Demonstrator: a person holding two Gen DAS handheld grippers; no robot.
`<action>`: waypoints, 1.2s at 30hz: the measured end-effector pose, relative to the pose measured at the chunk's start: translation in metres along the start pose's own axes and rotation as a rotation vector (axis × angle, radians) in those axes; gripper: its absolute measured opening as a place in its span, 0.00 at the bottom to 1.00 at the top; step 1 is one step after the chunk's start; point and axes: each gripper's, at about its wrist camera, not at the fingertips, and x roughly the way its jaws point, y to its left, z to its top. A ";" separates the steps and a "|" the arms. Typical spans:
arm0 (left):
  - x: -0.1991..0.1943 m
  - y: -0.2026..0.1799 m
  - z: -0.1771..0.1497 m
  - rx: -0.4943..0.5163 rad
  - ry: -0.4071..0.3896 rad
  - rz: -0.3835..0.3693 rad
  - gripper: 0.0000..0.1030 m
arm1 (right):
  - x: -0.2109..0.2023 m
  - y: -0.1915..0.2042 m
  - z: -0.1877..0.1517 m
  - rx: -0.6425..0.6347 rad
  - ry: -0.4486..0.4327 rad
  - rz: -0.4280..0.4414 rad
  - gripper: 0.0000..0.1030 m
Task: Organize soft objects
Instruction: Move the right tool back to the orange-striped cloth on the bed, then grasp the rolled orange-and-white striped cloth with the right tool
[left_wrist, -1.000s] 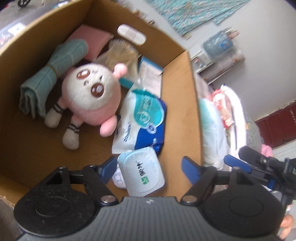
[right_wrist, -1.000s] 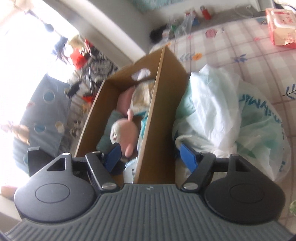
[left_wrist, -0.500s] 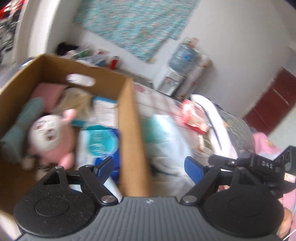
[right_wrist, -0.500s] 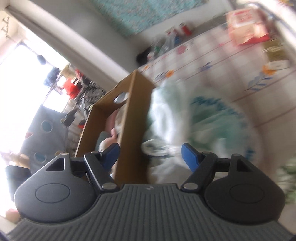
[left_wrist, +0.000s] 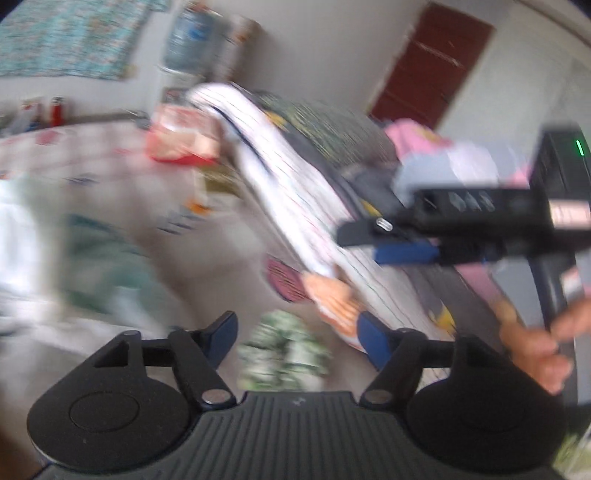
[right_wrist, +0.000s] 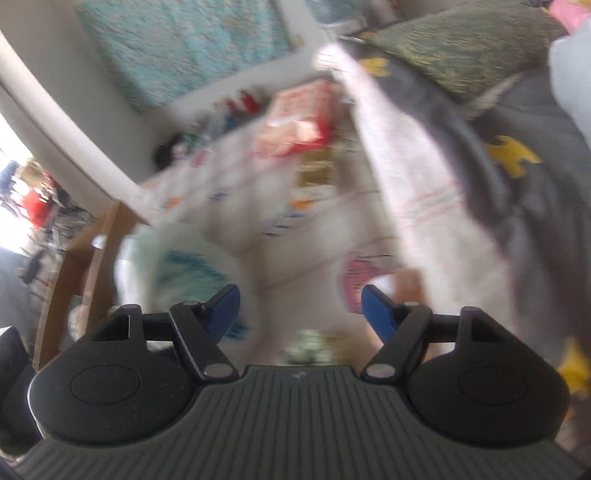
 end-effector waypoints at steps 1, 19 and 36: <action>0.010 -0.007 -0.003 0.010 0.008 -0.014 0.62 | 0.003 -0.007 0.002 0.002 0.013 -0.016 0.66; 0.119 -0.035 0.007 -0.014 0.165 -0.057 0.41 | 0.078 -0.053 0.005 -0.025 0.238 -0.094 0.48; 0.080 -0.037 0.018 -0.014 0.062 -0.079 0.40 | 0.028 -0.028 0.004 -0.032 0.107 -0.071 0.39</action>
